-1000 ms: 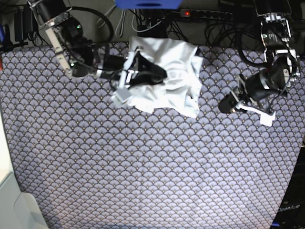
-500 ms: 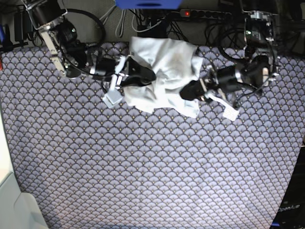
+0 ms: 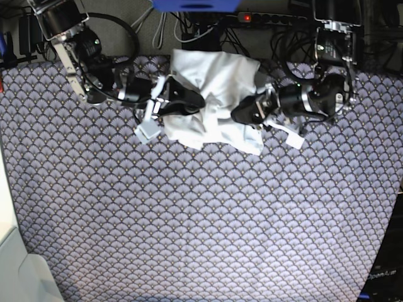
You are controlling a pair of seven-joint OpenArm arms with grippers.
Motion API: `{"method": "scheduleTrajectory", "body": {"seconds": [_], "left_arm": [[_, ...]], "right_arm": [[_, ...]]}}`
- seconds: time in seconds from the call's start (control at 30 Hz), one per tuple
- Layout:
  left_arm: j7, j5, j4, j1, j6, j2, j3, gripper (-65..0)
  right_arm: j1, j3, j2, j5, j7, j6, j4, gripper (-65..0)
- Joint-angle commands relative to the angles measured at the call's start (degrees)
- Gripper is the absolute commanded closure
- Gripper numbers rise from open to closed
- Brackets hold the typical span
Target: Fold the T-shirt properly
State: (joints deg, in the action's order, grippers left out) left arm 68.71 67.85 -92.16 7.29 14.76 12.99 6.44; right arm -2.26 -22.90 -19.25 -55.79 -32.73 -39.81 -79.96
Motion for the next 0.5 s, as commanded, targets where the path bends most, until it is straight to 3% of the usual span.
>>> {"method": "scheduleTrajectory", "body": {"seconds": [0.0, 0.33, 0.47], "left_arm": [[0.26, 1.64, 0.34, -0.83, -0.21, 0.32, 0.20, -25.4], [0.26, 1.73, 1.74, -1.97, -0.30, 0.50, 0.11, -40.6], [0.26, 1.55, 1.83, -2.06, -0.30, 0.50, -0.15, -42.3]], "right_arm": [[0.55, 0.43, -0.58, 0.01, 0.60, -0.19, -0.52, -13.9], [0.46, 0.52, -0.58, 0.01, 0.60, -0.19, -0.52, -16.7], [0.37, 0.52, -1.28, 0.01, 0.60, -0.19, -0.52, -16.6]]}}
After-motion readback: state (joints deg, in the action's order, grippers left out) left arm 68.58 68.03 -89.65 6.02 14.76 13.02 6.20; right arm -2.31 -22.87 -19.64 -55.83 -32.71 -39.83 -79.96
